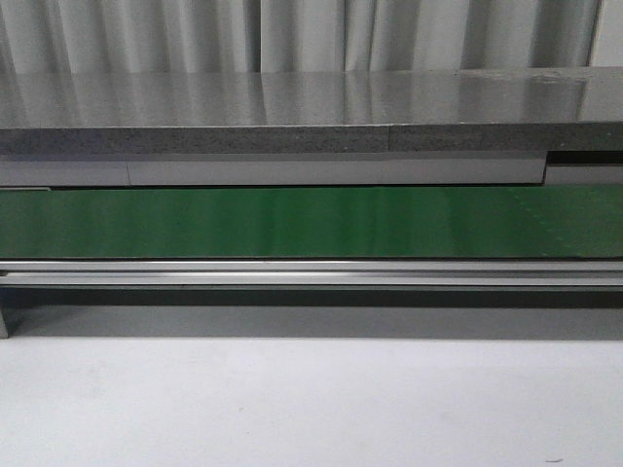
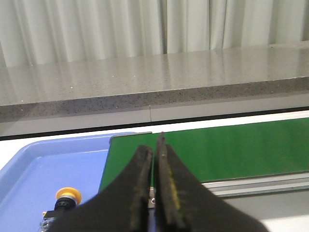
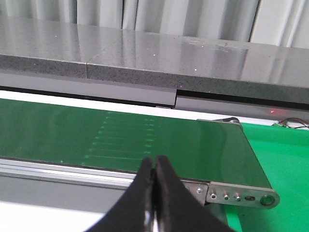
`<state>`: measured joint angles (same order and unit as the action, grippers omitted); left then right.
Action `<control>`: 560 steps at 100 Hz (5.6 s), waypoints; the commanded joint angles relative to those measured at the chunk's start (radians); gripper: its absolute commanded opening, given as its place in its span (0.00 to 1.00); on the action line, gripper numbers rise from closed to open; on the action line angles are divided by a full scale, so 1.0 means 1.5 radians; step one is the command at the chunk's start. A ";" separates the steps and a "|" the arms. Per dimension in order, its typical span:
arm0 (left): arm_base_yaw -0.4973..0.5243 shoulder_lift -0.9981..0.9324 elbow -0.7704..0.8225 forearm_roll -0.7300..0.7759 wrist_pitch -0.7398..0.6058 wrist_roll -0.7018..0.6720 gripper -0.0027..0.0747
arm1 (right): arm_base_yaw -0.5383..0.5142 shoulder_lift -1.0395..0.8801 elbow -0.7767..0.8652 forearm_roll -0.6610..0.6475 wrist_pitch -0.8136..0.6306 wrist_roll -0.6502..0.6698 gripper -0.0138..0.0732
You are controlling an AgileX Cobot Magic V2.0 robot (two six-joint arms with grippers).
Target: Move button from left to right
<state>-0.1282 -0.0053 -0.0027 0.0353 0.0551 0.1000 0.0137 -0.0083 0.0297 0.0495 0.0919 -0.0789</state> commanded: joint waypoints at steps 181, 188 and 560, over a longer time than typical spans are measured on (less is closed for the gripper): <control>-0.002 0.316 -0.418 -0.080 0.358 -0.007 0.04 | -0.001 -0.011 0.000 -0.007 -0.054 0.001 0.08; -0.002 0.316 -0.418 -0.075 0.358 -0.007 0.04 | -0.001 -0.011 0.000 -0.007 -0.054 0.001 0.08; 0.323 1.267 -0.816 -0.090 0.394 0.039 0.78 | -0.001 -0.011 0.000 -0.007 -0.054 0.001 0.08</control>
<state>0.3546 1.9392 -1.1986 -0.0789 0.6654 0.1594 0.0137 -0.0083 0.0297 0.0495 0.0919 -0.0789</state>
